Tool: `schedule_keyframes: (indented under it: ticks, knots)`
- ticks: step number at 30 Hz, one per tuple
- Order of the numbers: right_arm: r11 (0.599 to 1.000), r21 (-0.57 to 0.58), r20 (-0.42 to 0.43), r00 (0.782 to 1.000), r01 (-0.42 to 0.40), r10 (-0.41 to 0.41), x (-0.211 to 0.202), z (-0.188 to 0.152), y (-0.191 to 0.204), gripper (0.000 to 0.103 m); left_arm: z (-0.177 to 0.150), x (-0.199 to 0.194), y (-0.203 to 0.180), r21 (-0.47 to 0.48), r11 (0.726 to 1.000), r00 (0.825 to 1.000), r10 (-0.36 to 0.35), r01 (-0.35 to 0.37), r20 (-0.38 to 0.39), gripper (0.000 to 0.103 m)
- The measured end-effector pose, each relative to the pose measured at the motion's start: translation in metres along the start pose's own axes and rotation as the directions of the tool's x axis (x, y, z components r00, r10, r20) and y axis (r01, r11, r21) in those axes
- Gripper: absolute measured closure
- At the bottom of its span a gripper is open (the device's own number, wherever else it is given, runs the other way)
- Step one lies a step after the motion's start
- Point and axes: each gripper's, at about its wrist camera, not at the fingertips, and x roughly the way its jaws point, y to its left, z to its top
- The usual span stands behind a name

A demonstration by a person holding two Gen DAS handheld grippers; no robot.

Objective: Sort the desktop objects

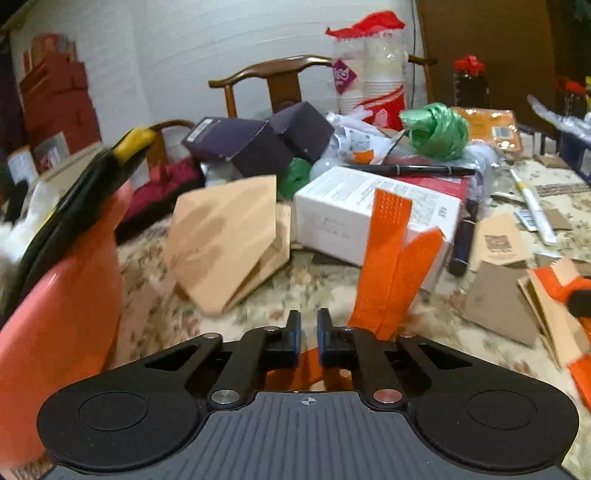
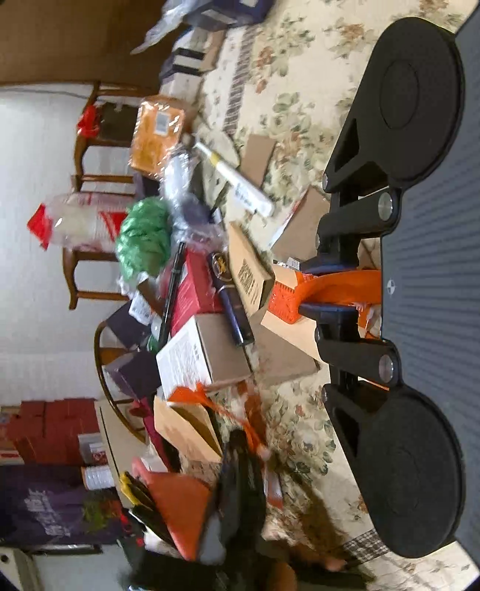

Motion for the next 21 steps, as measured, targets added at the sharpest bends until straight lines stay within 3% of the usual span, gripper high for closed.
schedule_keyframes:
  ticks: [9, 11, 13, 15, 21]
  knots:
    - [0.987, 0.119, 0.006, 0.994, -0.110, 0.110, -0.017, 0.005, -0.013, 0.085, 0.002, -0.052, 0.000, -0.027, 0.997, 0.996, -0.077, 0.078, 0.055, 0.099]
    - [0.984, 0.130, 0.023, 0.992, -0.122, 0.120, -0.023, 0.007, -0.014, 0.085, 0.005, -0.059, -0.003, 0.012, 0.998, 0.996, -0.055, 0.054, 0.068, 0.085]
    - [0.981, 0.141, 0.037, 0.991, -0.136, 0.132, -0.028, 0.008, -0.016, 0.085, 0.006, -0.062, -0.003, 0.053, 0.998, 0.997, -0.038, 0.035, 0.061, 0.049]
    - [0.976, 0.153, 0.039, 0.988, -0.152, 0.148, -0.031, 0.010, -0.018, 0.085, 0.003, -0.064, 0.000, 0.074, 0.997, 0.997, -0.014, 0.009, 0.073, 0.027]
    - [0.971, 0.171, 0.028, 0.986, -0.167, 0.164, -0.029, 0.011, -0.022, 0.085, -0.013, -0.045, 0.001, 0.157, 0.987, 1.000, 0.024, -0.025, 0.005, 0.023]
